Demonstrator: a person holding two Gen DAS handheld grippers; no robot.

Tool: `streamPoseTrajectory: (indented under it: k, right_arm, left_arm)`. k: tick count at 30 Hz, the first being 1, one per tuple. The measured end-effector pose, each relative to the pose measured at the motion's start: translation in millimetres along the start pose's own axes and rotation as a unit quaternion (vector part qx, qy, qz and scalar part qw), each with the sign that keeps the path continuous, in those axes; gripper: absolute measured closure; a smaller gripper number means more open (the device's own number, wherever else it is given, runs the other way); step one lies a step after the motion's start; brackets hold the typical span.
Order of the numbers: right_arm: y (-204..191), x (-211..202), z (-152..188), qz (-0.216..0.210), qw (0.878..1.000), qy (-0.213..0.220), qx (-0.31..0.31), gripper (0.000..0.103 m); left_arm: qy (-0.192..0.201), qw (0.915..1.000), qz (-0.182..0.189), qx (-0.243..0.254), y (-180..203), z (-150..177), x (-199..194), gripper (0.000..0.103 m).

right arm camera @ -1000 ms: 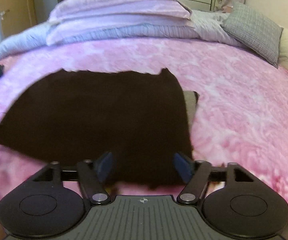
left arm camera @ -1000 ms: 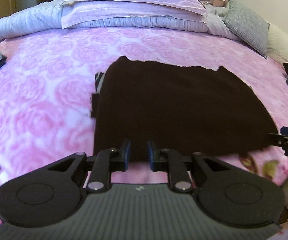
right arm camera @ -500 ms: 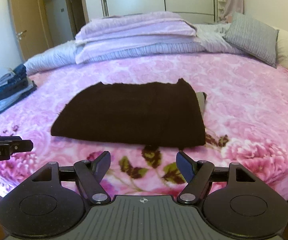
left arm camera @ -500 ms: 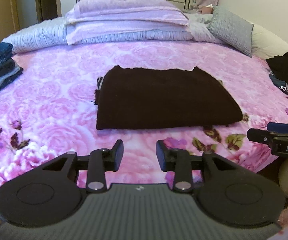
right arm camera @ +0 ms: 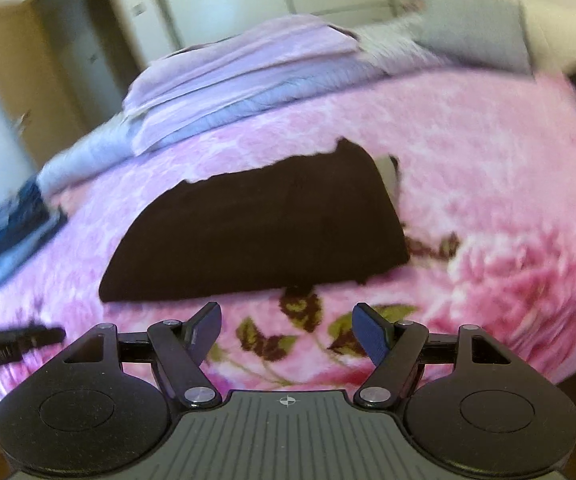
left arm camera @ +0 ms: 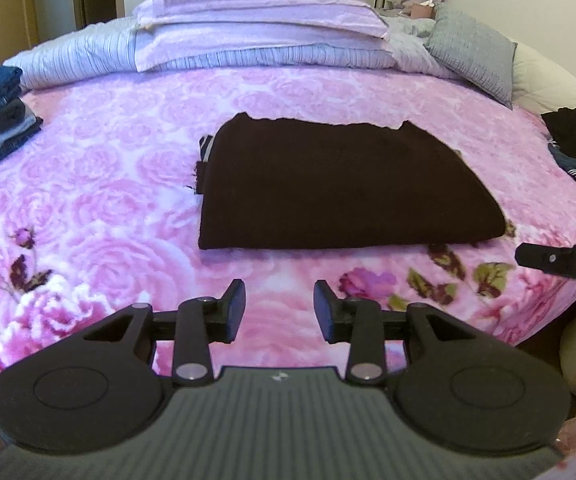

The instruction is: Fold large clothes

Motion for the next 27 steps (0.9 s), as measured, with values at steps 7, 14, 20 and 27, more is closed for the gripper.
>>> streamPoseTrajectory:
  k: [7, 14, 20, 27]
  right_arm:
    - [56, 59, 5, -0.059, 0.968, 0.006, 0.243, 0.034]
    - [78, 101, 5, -0.048, 0.930, 0.061, 0.359, 0.034]
    - [88, 77, -16, 0.003, 0.967, 0.063, 0.246, 0.043]
    - [143, 93, -45, -0.036, 0.971, 0.048, 0.233, 0.027]
  left_arm:
    - [-0.008, 0.9999, -0.006, -0.005, -24, -20, 51, 0.070]
    - [-0.004, 1.0000, -0.001, -0.002, -39, -52, 98, 0.071]
    - [-0.004, 0.9999, 0.015, 0.000, -53, -68, 120, 0.071]
    - [-0.022, 0.9963, 0.054, -0.063, -85, -78, 138, 0.071]
Point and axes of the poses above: each gripper's, at about its wrist camera, not at the fingertips, and x roughly the way its jaws point, y to its right, z to its underside, the point moved 1 cm from there along x, roughly the way its jaws point, and after that the axes turned 6 degrees about -x, right-handed, at the moved point
